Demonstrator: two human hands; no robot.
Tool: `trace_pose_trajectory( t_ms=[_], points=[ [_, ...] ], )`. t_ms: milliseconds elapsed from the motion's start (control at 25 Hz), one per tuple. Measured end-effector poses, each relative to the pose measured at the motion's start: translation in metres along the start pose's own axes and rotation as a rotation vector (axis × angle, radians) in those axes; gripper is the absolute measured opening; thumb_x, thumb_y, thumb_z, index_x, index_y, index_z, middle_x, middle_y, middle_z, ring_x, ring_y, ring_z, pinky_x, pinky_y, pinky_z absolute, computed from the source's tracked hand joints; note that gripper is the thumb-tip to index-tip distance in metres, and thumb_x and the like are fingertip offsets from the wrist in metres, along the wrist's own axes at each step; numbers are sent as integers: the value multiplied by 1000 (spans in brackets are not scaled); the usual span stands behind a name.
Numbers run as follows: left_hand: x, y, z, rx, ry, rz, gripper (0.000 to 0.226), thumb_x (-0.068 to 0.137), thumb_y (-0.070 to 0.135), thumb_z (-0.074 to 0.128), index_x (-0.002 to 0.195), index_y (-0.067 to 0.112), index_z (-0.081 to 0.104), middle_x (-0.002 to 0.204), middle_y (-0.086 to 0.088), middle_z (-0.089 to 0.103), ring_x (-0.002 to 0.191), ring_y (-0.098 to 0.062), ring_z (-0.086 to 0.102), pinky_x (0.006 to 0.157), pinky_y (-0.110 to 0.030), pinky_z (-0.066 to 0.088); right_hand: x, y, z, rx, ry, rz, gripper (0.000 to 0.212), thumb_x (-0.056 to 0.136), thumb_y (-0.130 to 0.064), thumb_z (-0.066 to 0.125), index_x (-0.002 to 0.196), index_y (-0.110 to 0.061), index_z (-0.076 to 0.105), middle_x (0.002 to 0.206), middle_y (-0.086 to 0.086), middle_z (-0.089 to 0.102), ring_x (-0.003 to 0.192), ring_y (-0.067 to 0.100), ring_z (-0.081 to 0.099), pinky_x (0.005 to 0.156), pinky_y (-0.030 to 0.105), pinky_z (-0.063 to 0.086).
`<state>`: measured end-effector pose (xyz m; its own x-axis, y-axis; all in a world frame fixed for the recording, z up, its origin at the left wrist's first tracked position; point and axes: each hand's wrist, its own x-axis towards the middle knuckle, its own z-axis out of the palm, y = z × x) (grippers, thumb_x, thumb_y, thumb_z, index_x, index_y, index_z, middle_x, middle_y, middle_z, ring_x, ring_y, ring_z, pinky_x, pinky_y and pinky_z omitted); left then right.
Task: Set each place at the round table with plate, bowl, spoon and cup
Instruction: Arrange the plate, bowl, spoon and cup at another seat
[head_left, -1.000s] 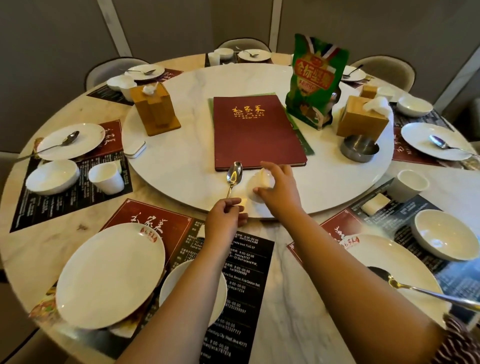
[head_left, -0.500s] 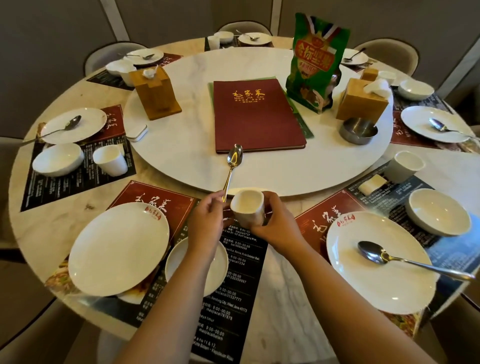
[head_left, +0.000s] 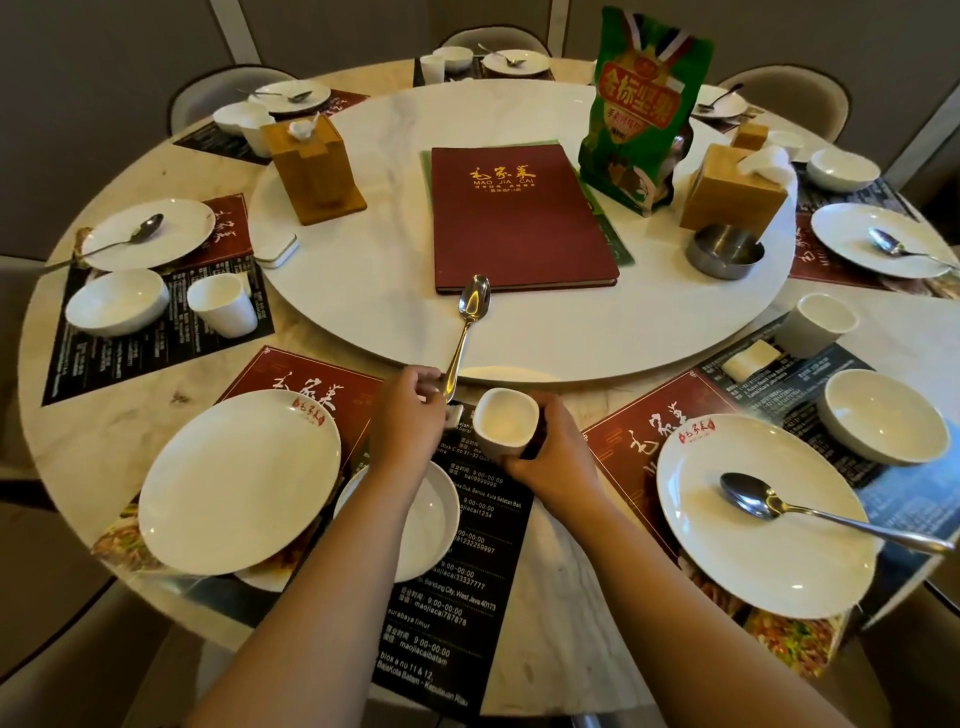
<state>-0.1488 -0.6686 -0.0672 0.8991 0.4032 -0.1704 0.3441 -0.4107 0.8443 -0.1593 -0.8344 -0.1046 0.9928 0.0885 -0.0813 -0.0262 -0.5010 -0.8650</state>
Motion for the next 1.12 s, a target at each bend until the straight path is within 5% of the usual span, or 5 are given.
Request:
trace_pose_trajectory(
  t_ms=[280,520,760,960,1120],
  points=[
    [33,7,7,37,-52,-131,29,88,18,67,114,8,57,107,-9,67,58,-8,60,46,-15,36,-12,-1,-15,109,-91,69,92,68,-25,85,142,-31,31,139,-4,43,121,6,42,94,21,38],
    [24,11,-7,-233,-71,-267,26,85,8,69,110,3,66,90,-8,68,62,-9,51,54,-21,39,-27,-13,-26,-15,-10,-6,78,71,-39,81,136,-38,37,136,-7,43,129,12,37,108,36,37],
    [-46,-1,-56,-437,-11,-332,19,85,12,69,103,14,71,67,3,59,54,-8,41,43,-16,35,-43,-79,6,208,24,-47,35,89,-21,66,122,-26,57,109,-7,65,100,7,61,85,24,51],
    [-94,-28,-99,-434,62,-364,29,81,19,74,107,23,63,82,-2,70,68,-16,60,61,-29,49,-50,-112,68,435,-174,313,25,97,-16,51,116,-7,65,98,7,72,88,19,68,74,29,57],
    [-118,-57,-139,-451,6,-379,36,80,25,75,109,28,55,95,-2,74,88,-21,67,70,-35,53,-67,-133,111,401,-196,334,13,89,-9,58,85,-13,70,85,9,72,75,21,69,68,32,57]
  ],
)
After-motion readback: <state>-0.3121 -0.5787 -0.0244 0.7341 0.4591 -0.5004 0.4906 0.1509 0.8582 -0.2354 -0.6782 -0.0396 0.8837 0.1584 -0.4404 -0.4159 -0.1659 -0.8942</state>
